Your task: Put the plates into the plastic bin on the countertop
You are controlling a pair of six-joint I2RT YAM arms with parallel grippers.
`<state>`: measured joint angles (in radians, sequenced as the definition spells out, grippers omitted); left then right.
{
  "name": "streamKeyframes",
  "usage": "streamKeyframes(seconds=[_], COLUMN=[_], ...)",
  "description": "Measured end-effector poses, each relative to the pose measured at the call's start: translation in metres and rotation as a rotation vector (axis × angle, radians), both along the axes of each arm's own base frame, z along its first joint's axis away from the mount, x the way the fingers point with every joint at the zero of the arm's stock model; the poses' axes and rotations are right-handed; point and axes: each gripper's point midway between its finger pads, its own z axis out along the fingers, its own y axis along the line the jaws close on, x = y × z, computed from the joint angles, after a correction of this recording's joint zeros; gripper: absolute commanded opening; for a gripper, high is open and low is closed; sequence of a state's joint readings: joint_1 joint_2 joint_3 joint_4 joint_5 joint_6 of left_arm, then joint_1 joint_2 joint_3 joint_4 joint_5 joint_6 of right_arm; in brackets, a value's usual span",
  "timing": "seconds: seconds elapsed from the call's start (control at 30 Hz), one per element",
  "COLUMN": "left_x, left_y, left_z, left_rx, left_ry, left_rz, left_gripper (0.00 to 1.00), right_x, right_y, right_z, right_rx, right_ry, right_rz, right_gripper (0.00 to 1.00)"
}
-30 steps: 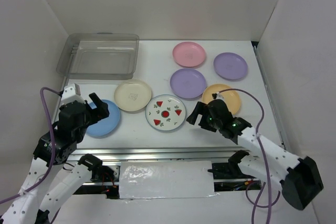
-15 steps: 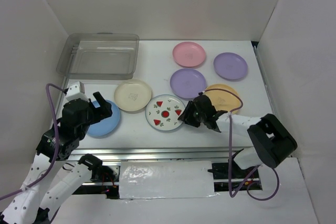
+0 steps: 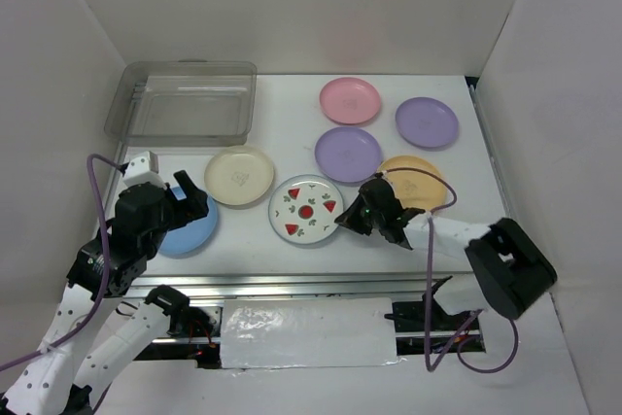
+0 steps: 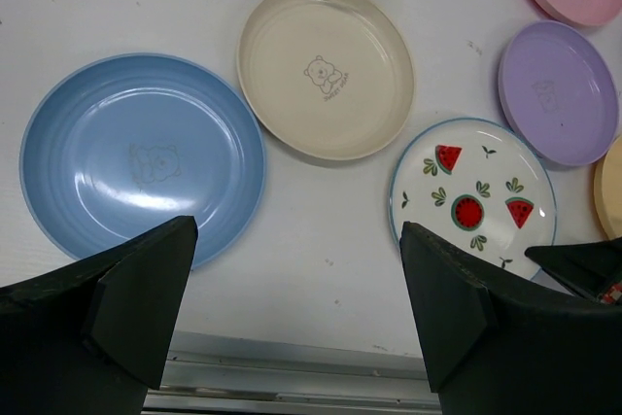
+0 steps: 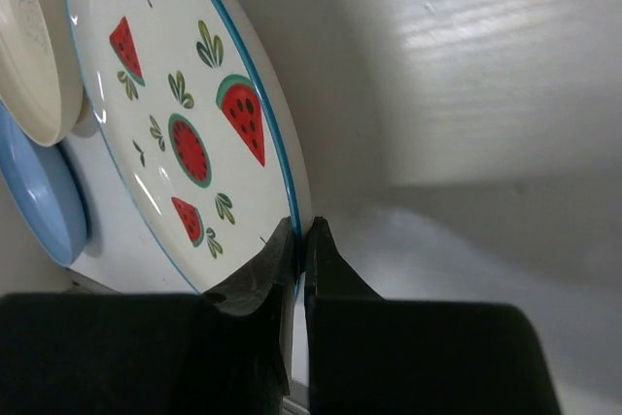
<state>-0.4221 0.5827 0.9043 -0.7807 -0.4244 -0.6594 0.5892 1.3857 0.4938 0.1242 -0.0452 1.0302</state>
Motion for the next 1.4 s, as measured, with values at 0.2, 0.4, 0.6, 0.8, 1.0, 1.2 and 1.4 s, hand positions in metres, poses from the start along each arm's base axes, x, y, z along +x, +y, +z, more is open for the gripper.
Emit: streamKeyframes(seconds=[0.2, 0.4, 0.6, 0.8, 1.0, 1.2, 1.4], left_x=[0.001, 0.011, 0.019, 0.018, 0.025, 0.026, 0.028], left_y=[-0.010, -0.063, -0.124, -0.153, -0.171, -0.176, -0.179], left_z=[0.001, -0.003, -0.037, -0.048, -0.056, -0.065, -0.057], left_rx=[-0.009, -0.082, -0.239, -0.341, -0.412, -0.435, -0.461], left_ry=[-0.002, 0.038, 0.130, 0.159, 0.165, 0.194, 0.171], left_rz=[-0.059, -0.317, -0.558, -0.681, -0.735, -0.742, -0.757], left_gripper=[0.99, 0.99, 0.99, 0.99, 0.66, 0.18, 0.00], right_x=[-0.023, -0.034, -0.045, -0.058, -0.071, -0.073, -0.071], right_y=[-0.032, -0.041, -0.041, -0.032, -0.020, -0.016, -0.017], right_z=[0.041, 0.088, 0.118, 0.129, 0.135, 0.134, 0.132], right_rx=[-0.073, -0.032, 0.022, 0.081, 0.143, 0.150, 0.147], right_ry=[-0.101, -0.215, -0.272, -0.283, -0.268, -0.261, -0.251], right_rz=[-0.054, -0.020, 0.042, 0.133, 0.222, 0.245, 0.233], right_gripper=[0.00, 0.00, 0.00, 0.00, 0.00, 0.00, 0.57])
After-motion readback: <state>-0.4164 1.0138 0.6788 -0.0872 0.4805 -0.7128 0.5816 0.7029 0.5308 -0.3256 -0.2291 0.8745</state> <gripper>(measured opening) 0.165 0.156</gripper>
